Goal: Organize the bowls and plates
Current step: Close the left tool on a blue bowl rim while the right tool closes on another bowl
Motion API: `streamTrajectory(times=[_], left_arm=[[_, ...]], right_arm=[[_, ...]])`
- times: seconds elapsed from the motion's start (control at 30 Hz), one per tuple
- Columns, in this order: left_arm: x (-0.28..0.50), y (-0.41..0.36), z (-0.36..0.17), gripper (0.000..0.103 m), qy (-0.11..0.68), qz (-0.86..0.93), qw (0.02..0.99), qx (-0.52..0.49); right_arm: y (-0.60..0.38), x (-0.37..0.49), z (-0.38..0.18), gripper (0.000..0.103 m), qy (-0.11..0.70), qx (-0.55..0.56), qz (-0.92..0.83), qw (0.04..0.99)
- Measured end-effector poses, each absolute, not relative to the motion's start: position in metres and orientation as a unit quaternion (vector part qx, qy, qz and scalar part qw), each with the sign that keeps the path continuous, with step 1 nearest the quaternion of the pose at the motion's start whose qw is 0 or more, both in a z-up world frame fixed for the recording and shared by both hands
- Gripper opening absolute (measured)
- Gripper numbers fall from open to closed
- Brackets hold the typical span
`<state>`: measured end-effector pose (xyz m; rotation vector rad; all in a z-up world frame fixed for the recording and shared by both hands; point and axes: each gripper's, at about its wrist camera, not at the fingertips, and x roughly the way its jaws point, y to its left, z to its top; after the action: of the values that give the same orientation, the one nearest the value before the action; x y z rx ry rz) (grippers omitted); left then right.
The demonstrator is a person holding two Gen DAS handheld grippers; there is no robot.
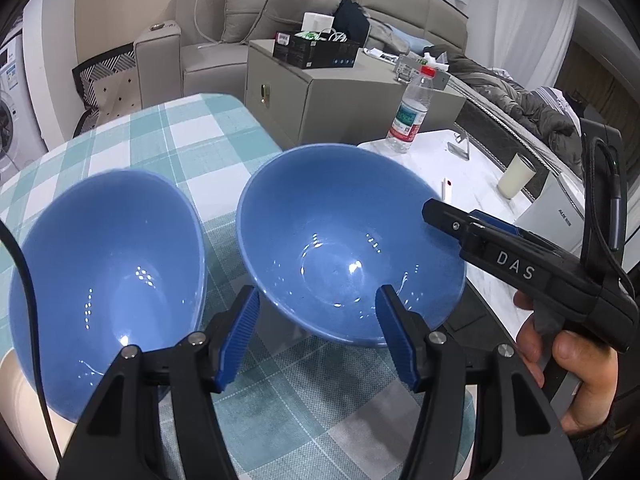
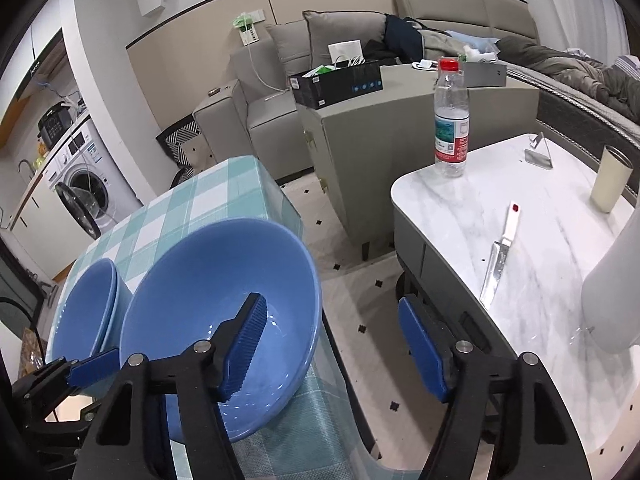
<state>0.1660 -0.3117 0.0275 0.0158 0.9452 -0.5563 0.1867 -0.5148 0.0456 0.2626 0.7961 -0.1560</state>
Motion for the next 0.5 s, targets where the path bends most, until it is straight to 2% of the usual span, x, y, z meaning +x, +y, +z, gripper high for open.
streamTrajectory(times=[0.03, 0.1, 0.23, 0.37, 0.43, 0.5], left_arm=[[0.166, -0.312, 0.026, 0.06, 0.45, -0.262, 0.854, 0.009], [0.166, -0.313, 0.025, 0.06, 0.446, -0.258, 0.857, 0.015], [0.167, -0.314, 0.025, 0.06, 0.441, -0.252, 0.861, 0.017], [0.169, -0.316, 0.024, 0.06, 0.437, -0.247, 0.864, 0.022], [0.168, -0.317, 0.023, 0.056, 0.435, -0.247, 0.865, 0.027], [0.168, -0.318, 0.023, 0.05, 0.434, -0.246, 0.866, 0.034]], right_arm=[[-0.514, 0.187, 0.044, 0.069, 0.387, 0.125, -0.076, 0.911], [-0.512, 0.188, 0.042, 0.057, 0.388, 0.121, -0.072, 0.911], [-0.509, 0.189, 0.039, 0.049, 0.389, 0.114, -0.068, 0.912], [-0.505, 0.19, 0.037, 0.046, 0.391, 0.109, -0.065, 0.912], [-0.503, 0.191, 0.037, 0.043, 0.392, 0.104, -0.063, 0.912], [-0.501, 0.19, 0.037, 0.035, 0.389, 0.096, -0.061, 0.914]])
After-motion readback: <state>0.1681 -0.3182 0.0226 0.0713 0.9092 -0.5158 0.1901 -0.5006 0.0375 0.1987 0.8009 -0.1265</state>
